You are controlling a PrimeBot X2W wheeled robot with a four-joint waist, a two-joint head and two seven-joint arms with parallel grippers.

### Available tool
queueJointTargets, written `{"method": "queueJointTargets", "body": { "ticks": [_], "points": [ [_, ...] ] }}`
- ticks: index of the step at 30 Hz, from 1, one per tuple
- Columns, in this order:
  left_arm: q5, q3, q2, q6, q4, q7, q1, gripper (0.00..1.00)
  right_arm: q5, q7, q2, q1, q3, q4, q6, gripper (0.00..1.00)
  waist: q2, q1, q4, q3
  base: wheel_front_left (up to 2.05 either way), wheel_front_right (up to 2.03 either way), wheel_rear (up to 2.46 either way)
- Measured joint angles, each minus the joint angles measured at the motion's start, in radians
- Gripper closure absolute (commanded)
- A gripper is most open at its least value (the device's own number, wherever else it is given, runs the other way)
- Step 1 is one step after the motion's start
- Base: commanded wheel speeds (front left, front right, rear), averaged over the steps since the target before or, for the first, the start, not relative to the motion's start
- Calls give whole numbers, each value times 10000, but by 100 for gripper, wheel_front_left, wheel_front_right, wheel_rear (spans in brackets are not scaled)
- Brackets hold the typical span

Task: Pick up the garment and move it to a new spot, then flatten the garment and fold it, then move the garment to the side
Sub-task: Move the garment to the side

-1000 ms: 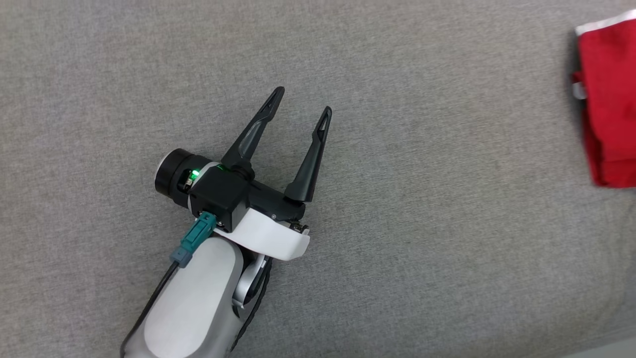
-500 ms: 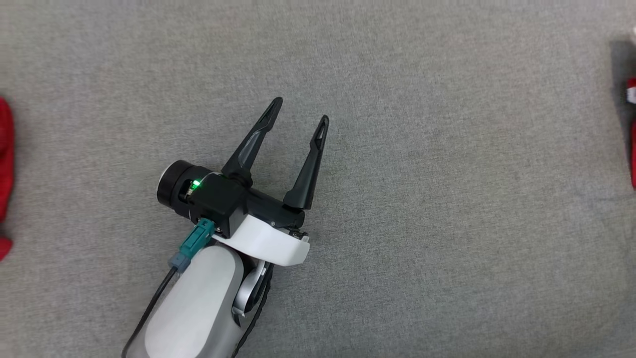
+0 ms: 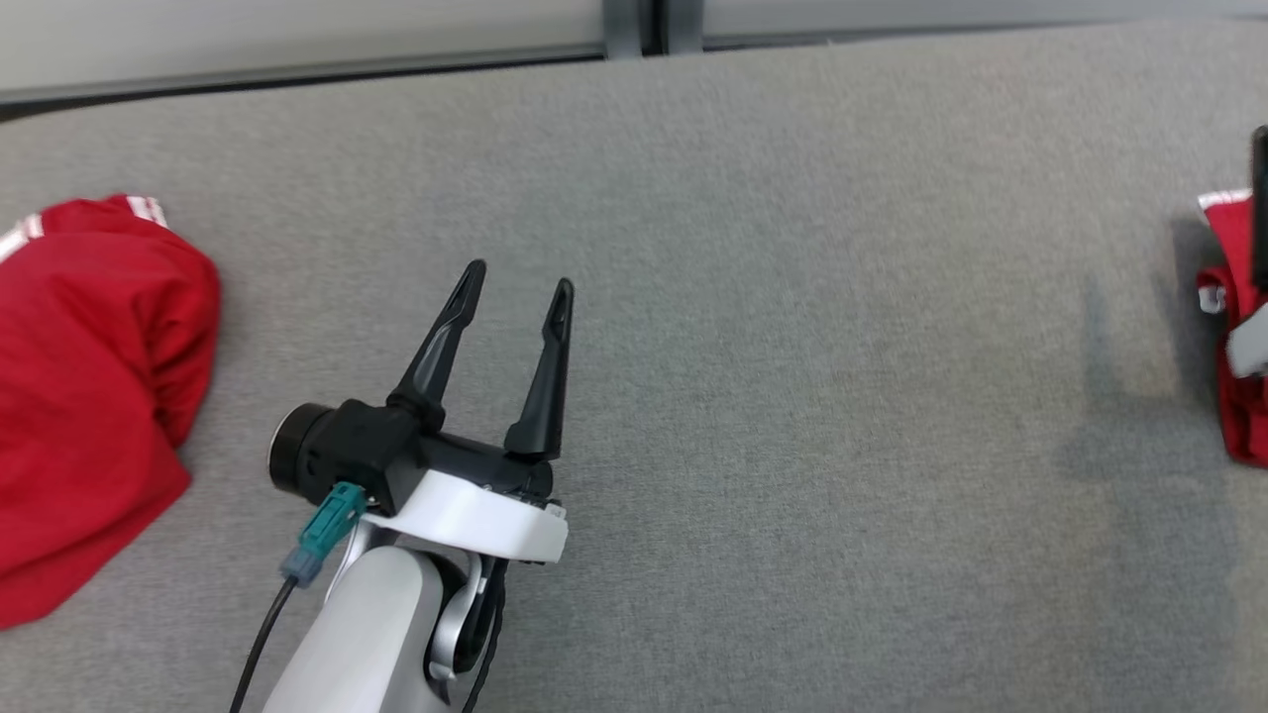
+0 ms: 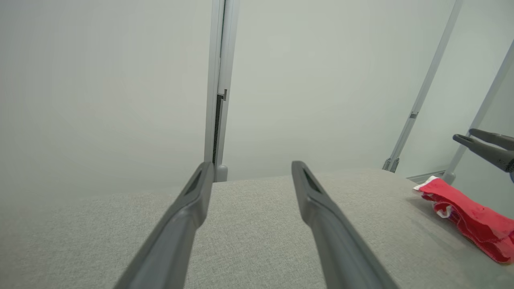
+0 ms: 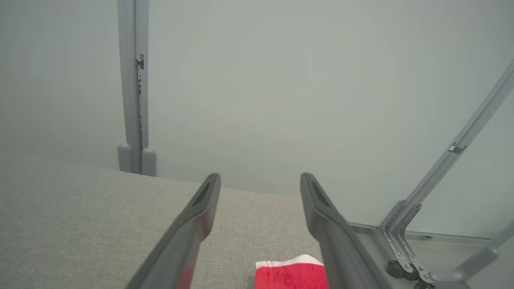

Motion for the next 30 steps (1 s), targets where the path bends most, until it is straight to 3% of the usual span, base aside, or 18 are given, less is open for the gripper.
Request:
{"method": "queueJointTargets", "body": {
  "ticks": [3,7,13,19,24,30],
  "points": [
    [67,263,-4,4,10,0,305,0,215,-6,372,621,581,-516,6,0,0,0,251,-500,0,0,0],
    [326,556,-6,-67,123,0,716,0,554,-17,807,1362,637,-1225,6,0,0,0,602,-1052,0,0,0],
    [715,757,-2,-207,378,0,1355,0,652,-27,1661,2803,-56,-2454,6,0,0,0,1049,-1744,0,0,0],
    [602,826,-4,-52,437,0,2246,0,192,-25,2669,4503,-449,-3319,4,0,0,0,1309,-2461,0,0,0],
    [506,1164,-2,211,546,0,2892,0,-171,-27,3425,5590,-665,-3609,4,0,0,0,1308,-2971,0,0,0],
    [464,1225,-8,253,468,0,3139,0,-372,-27,3799,6086,-825,-3743,0,0,0,0,1298,-3097,0,0,0]
  ]
}}
